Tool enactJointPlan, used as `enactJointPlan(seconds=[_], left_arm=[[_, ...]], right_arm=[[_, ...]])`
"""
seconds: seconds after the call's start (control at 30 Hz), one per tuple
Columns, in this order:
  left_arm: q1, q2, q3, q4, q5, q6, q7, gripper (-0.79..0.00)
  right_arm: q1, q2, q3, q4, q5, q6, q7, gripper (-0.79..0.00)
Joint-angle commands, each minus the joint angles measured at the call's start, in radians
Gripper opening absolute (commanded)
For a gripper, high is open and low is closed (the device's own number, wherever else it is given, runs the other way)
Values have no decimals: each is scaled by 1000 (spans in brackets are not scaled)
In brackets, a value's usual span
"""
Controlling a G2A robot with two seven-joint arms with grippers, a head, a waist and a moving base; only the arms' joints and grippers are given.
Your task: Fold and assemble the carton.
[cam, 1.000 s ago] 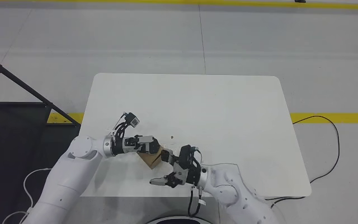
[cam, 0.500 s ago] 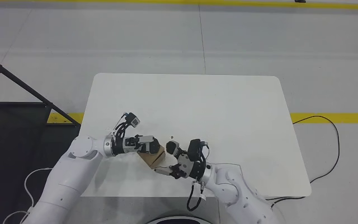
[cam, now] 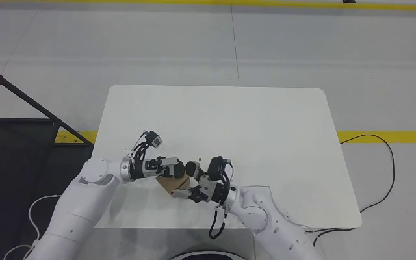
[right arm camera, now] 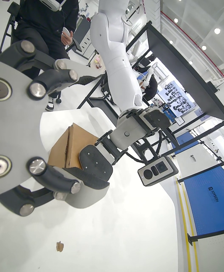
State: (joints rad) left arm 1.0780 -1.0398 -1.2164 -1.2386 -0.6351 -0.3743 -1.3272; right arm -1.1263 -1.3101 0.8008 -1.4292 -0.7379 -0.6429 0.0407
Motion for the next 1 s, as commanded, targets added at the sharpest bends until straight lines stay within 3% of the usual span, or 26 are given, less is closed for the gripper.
enactJointPlan(seconds=[0.0, 0.4, 0.77, 0.97], left_arm=[[1, 0, -1, 0, 0, -1, -1, 0], [9, 3, -18, -14, -6, -9, 1, 0], [53, 17, -69, -66, -28, -16, -39, 0], [59, 18, -73, -69, -23, -13, -31, 0]], right_arm=[[1, -2, -1, 4, -2, 0, 2, 0], [-48, 3, 37, -39, -74, -28, -104, 0], [-76, 7, 50, -70, -103, -59, -111, 0], [-88, 12, 50, -69, -96, -130, -77, 0]])
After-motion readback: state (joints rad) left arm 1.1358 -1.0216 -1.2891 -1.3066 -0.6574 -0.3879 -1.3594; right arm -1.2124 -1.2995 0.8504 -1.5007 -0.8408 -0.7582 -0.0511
